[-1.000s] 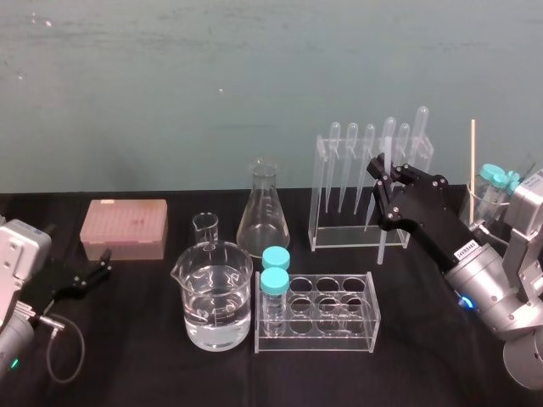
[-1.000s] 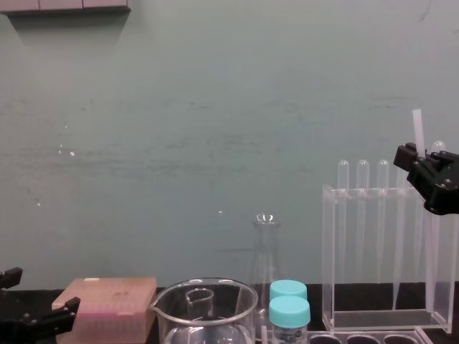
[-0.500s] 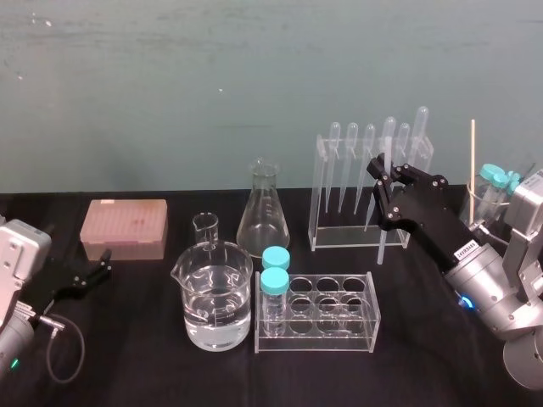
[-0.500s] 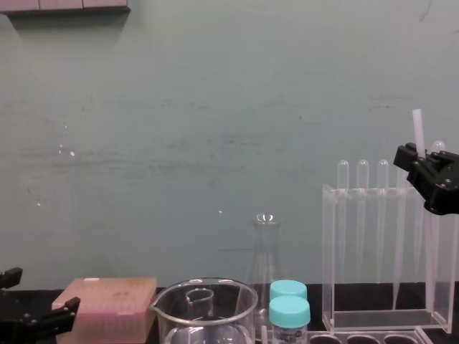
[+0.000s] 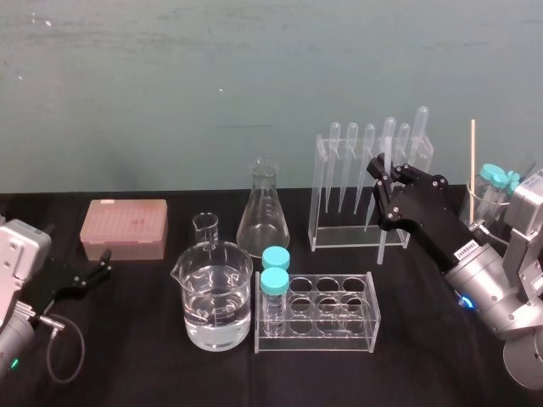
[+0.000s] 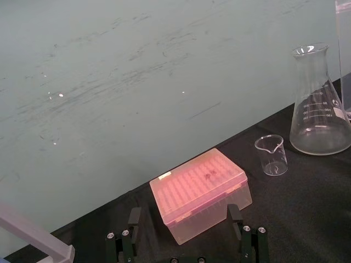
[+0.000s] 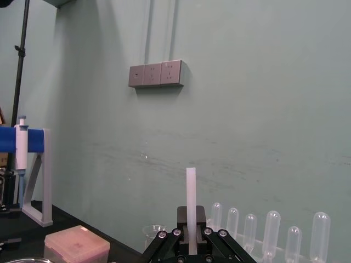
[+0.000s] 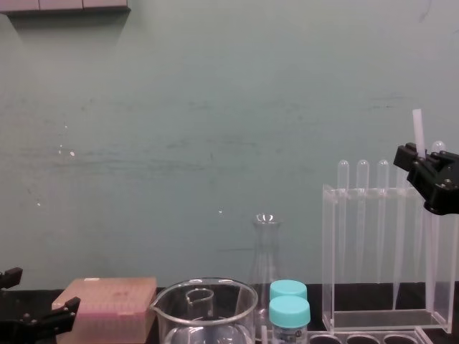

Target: Pick up the stirring rod with one hand, then place it down.

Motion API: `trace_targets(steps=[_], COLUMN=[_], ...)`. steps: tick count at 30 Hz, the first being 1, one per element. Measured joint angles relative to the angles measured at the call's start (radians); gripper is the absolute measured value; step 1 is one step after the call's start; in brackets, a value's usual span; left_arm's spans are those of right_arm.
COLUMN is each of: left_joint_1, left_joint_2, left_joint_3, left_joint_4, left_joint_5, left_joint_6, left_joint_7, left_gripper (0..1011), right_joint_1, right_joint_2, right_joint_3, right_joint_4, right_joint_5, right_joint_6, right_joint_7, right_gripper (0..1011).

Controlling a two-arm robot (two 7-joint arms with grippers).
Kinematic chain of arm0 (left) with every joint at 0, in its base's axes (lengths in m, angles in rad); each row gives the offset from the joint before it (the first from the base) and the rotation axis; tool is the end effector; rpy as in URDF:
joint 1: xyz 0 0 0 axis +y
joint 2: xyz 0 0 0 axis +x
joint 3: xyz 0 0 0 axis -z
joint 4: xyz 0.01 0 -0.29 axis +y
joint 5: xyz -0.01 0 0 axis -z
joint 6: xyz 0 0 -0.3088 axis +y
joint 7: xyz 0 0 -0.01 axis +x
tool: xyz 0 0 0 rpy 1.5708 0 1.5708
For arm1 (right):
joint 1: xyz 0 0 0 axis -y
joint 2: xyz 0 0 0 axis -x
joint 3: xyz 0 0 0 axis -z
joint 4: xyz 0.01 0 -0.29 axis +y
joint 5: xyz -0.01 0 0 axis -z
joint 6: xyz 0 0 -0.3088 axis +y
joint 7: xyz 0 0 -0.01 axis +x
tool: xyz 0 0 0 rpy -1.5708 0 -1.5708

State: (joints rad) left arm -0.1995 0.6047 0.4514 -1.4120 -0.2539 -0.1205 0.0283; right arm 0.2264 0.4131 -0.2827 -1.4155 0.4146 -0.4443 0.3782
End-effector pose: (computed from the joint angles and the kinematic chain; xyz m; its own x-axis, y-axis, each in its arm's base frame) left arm 0.3581 0.0827 -0.3023 0.2923 0.8803 0.3737 -0.9553 0.2873 0.0703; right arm 0.3817 -0.0575 -0.2729 0.5091 -0.8408 0.1841 0.7625 0.5397 0.3568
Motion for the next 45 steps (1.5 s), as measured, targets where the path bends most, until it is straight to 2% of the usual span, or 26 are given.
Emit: trace_targets(steps=[12, 22, 27, 35, 45], left_joint_1=[0.0, 0.0, 0.0, 0.0, 0.0], left_joint_2=[0.0, 0.0, 0.0, 0.0, 0.0], left_joint_3=[0.0, 0.0, 0.0, 0.0, 0.0], left_joint_4=[0.0, 0.0, 0.0, 0.0, 0.0], left_joint_5=[0.0, 0.0, 0.0, 0.0, 0.0], left_joint_6=[0.0, 0.0, 0.0, 0.0, 0.0], left_joint_7=[0.0, 0.0, 0.0, 0.0, 0.0], left_gripper=[1000, 1000, 1000, 1000, 1000], right_joint_1=[0.0, 0.006, 0.012, 0.022, 0.047], right_joint_2=[-0.001, -0.004, -0.008, -0.017, -0.028], right_joint_3=[0.001, -0.002, -0.008, -0.017, -0.038], right_joint_4=[0.0, 0.005, 0.013, 0.042, 0.115], right_joint_5=[-0.001, 0.035, 0.051, 0.054, 0.032], right_joint_6=[0.0, -0.016, 0.001, 0.029, 0.068], right_joint_7=[0.004, 0.106, 0.159, 0.201, 0.244], right_gripper=[66, 66, 67, 66, 67])
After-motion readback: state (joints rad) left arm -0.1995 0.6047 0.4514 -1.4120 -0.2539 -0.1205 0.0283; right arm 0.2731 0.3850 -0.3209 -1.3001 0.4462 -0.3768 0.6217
